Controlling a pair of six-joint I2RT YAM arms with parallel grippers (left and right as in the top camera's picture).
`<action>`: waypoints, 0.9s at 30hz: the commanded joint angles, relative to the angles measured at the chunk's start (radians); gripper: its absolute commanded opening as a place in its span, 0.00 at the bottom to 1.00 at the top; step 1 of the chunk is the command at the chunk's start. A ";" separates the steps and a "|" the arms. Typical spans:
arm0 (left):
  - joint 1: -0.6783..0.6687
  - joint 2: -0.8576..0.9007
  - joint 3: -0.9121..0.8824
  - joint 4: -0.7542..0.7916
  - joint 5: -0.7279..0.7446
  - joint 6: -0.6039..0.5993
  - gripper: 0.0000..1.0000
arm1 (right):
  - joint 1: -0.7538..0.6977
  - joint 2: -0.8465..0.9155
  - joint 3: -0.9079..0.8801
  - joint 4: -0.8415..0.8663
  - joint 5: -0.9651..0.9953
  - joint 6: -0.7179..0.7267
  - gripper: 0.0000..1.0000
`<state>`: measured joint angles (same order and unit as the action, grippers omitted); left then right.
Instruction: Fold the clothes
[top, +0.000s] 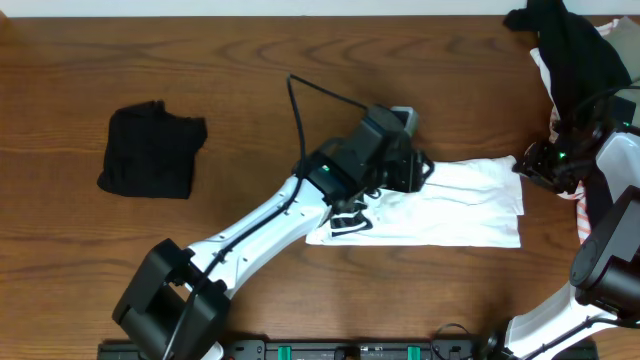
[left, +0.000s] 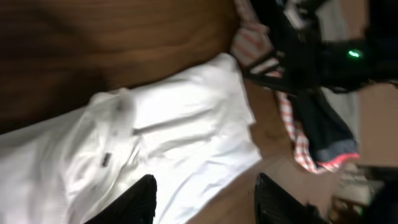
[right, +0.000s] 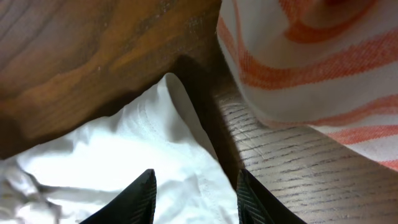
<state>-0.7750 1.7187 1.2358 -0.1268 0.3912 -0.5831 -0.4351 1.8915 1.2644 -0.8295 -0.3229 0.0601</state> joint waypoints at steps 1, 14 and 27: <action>0.014 -0.019 0.017 -0.006 0.044 0.033 0.50 | 0.006 0.016 0.018 -0.002 -0.013 -0.013 0.41; 0.270 -0.112 0.005 -0.546 -0.214 0.164 0.45 | 0.151 0.016 0.018 -0.075 -0.259 -0.177 0.43; 0.297 0.055 -0.013 -0.533 -0.296 0.163 0.45 | 0.555 0.016 0.017 -0.122 -0.253 -0.187 0.45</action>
<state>-0.4824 1.7184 1.2346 -0.6575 0.1268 -0.4366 0.0460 1.8915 1.2671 -0.9493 -0.5568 -0.1184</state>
